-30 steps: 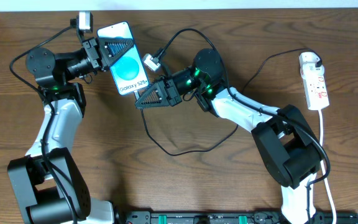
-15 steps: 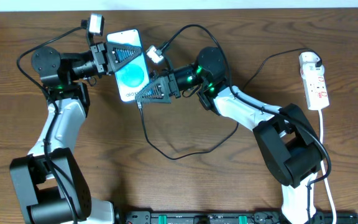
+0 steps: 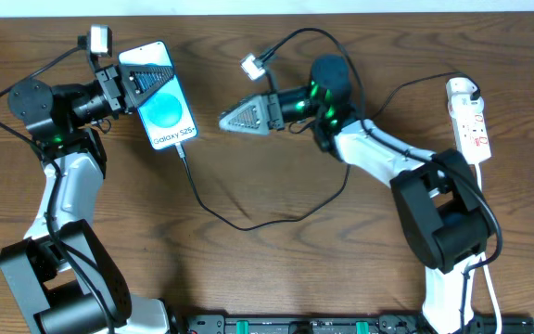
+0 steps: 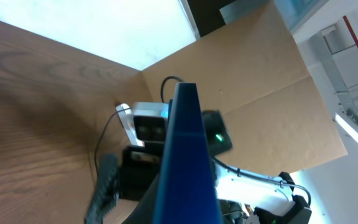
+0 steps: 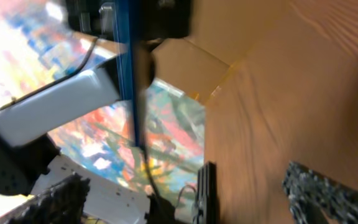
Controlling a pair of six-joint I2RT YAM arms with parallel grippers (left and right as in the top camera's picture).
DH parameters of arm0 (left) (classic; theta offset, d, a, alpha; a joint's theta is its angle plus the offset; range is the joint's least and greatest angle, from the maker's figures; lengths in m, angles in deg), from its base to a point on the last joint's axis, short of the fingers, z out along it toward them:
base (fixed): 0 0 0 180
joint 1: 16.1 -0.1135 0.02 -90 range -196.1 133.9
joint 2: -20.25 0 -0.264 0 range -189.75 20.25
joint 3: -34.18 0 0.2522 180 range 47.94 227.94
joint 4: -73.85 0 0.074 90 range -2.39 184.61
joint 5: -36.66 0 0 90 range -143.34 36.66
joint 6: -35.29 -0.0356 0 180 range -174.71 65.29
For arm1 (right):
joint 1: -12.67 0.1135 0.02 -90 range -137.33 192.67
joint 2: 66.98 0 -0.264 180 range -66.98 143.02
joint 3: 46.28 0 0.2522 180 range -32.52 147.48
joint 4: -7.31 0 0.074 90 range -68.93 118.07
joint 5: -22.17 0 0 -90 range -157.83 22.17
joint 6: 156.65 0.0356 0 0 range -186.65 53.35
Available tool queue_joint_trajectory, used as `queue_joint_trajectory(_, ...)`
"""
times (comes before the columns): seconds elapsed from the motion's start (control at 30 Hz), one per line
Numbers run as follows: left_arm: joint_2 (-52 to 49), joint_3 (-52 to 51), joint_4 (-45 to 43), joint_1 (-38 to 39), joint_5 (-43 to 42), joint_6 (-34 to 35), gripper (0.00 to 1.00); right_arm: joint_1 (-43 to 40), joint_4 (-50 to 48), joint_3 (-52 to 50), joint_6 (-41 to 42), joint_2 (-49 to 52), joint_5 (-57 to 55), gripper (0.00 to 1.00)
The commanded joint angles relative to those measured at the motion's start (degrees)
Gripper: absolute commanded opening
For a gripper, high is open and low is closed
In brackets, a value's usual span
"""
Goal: Plug charger to phone and switch on socket
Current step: 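Release the connector and retract the right gripper to the right, then carry the plugged phone with the left gripper down to the table center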
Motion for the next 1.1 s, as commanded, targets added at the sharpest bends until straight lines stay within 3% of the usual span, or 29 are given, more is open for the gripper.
queue_joint_trajectory(0.0,0.57,0.87,-0.31,-0.24,-0.37,-0.28,0.07,-2.67,11.13,0.68,-8.63,-0.04,-1.09,0.95)
queue_joint_trajectory(0.2,0.57,0.87,-0.31,-0.24,-0.37,-0.28,0.07,-5.68,37.18,0.7,-20.7,-0.07,-9.77,0.91)
queue_joint_trajectory(0.33,0.57,0.87,-0.33,-0.24,-0.39,-0.33,0.07,-7.06,47.67,0.7,-26.08,-0.31,-15.8,0.91)
queue_joint_trajectory(0.57,0.55,0.85,-0.33,-0.22,-0.39,-0.42,0.07,-9.29,63.39,0.7,-29.33,-5.35,-33.97,0.8)
queue_joint_trajectory(0.9,0.52,-0.87,-0.31,2.64,-0.37,-4.81,0.07,-9.66,76.41,0.7,-30.84,-20.04,-60.19,0.8)
queue_joint_trajectory(1.07,0.5,-5.6,-0.31,6.38,-0.02,-11.69,0.08,-9.66,79.21,0.7,-30.84,-26.4,-67.95,0.81)
